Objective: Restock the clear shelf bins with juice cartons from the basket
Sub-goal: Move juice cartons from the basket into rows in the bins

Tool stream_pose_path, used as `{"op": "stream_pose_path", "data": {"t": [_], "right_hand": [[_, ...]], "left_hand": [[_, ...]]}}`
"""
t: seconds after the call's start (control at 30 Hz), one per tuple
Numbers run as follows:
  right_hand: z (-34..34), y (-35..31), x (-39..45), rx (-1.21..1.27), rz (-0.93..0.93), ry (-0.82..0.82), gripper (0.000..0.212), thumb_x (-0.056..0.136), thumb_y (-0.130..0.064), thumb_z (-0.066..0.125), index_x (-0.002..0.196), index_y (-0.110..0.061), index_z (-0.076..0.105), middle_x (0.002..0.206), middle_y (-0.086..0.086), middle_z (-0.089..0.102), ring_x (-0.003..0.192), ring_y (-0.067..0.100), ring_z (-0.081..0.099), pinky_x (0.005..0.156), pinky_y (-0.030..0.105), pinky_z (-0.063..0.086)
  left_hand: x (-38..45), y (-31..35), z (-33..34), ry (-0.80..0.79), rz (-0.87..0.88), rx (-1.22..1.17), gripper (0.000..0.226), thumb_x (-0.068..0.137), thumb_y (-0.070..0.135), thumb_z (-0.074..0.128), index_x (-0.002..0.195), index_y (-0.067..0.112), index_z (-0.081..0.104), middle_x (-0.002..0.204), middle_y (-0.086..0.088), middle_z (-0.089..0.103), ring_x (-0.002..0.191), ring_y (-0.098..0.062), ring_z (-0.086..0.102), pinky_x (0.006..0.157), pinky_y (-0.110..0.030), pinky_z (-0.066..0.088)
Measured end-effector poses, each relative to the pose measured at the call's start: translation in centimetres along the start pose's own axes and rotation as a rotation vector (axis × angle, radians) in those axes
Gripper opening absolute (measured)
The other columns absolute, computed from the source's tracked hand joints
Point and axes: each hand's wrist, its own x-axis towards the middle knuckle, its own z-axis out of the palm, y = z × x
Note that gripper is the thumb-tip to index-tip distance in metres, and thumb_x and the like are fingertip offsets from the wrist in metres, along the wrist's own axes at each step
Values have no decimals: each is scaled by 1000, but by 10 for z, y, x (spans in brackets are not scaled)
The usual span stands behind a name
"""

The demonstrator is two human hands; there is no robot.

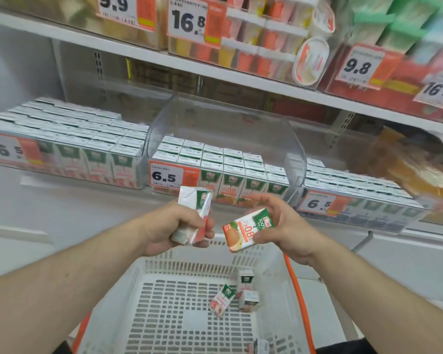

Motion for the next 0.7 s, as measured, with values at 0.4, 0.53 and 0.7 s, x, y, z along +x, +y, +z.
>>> {"op": "stream_pose_path", "data": {"t": [0.4, 0.53, 0.7], "right_hand": [[30, -29, -13, -721, -415, 118, 114, 79, -13, 81, 131, -74, -1, 141, -19, 39, 122, 3, 50, 100, 34, 49], [32, -33, -14, -743, -475, 84, 119, 80, -9, 78, 129, -77, -5, 142, -23, 37, 124, -1, 47, 103, 32, 47], [29, -35, -10, -467, -545, 182, 100, 70, -33, 75, 147, -47, 14, 143, -18, 37, 125, 7, 50, 100, 25, 45]], "left_hand": [[4, -23, 7, -178, 515, 1361, 61, 61, 25, 69, 121, 36, 59, 158, 15, -13, 147, -12, 19, 102, -38, 46], [6, -23, 14, -101, 659, 1301, 50, 63, 28, 73, 111, 37, 61, 148, 17, 11, 132, -9, 40, 91, -34, 51], [10, -22, 10, 20, 770, 1300, 36, 64, 40, 68, 99, 32, 64, 138, 13, 20, 131, -11, 37, 85, -35, 54]]}}
